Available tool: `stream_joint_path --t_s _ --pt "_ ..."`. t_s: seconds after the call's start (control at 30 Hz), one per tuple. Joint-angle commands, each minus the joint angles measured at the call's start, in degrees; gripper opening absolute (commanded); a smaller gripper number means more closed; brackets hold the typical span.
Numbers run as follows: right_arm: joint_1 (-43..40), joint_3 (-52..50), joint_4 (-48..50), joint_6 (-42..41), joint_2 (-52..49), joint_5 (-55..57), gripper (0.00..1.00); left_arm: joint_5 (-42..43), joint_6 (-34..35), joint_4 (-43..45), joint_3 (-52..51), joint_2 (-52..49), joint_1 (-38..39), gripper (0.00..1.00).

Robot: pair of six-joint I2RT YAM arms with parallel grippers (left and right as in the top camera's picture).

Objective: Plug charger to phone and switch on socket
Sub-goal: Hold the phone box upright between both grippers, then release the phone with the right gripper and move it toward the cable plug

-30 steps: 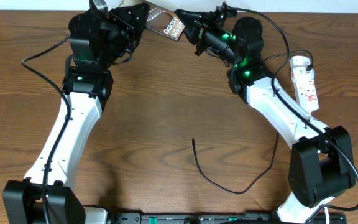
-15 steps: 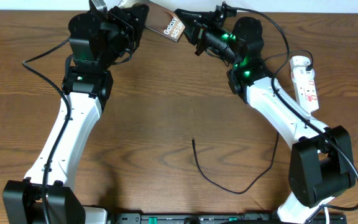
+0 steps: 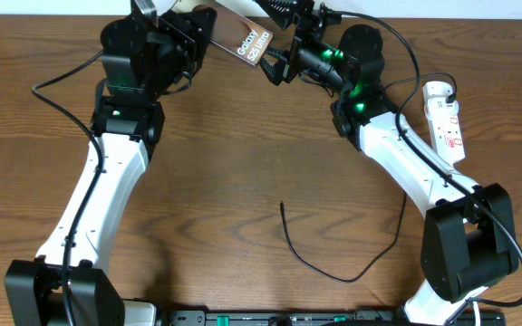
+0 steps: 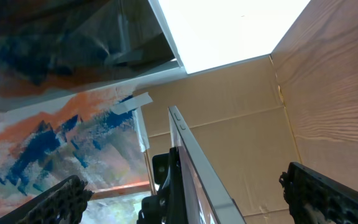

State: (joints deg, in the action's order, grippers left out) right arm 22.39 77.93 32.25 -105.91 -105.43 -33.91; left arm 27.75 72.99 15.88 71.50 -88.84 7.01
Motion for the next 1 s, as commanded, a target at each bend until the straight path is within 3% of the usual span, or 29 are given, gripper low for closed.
stream_joint_path --t_s 0.0,0.13,0.27,0.33,0.37,0.5,0.6,0.73,0.8,0.97 --pt "-0.63 1.03 0.11 0.35 0.52 -1.03 0.99 1.86 -1.2 0.98 0.98 0.2 -3.41 0.07" --pt "-1.9 1.03 0.07 2.82 0.52 -3.37 0.99 8.02 -1.18 1.62 1.01 0.2 -8.22 0.08" --pt "-4.17 1.03 -0.94 19.39 0.52 -7.26 0.99 29.9 -0.46 9.22 1.01 0.2 -19.12 0.08" --pt "-4.48 1.03 -2.23 26.27 0.52 -8.41 0.99 35.71 -0.02 9.38 1.01 0.2 -22.1 0.08" --pt "-4.52 1.03 -3.96 32.48 0.52 -9.68 0.99 42.66 -0.96 9.38 1.01 0.13 -25.0 0.07" --pt "-4.52 1.03 -13.73 45.62 0.52 -11.52 0.99 55.98 -5.99 9.38 1.01 0.13 -28.24 0.07" --pt "-4.46 1.44 -27.04 56.98 0.57 -9.92 0.99 62.03 -7.02 9.42 1.01 0.13 -28.59 0.07" --pt "-4.46 5.68 -46.75 68.83 0.57 -1.6 0.99 62.29 -8.24 10.01 1.01 0.11 -28.59 0.07" --pt "-3.98 11.23 -62.38 76.96 0.57 7.15 0.99 62.29 -9.42 9.99 1.01 0.11 -28.59 0.07" --pt "-1.22 17.18 -84.02 84.41 0.57 22.51 0.99 62.29 -12.57 9.99 0.98 0.09 -28.59 0.07"
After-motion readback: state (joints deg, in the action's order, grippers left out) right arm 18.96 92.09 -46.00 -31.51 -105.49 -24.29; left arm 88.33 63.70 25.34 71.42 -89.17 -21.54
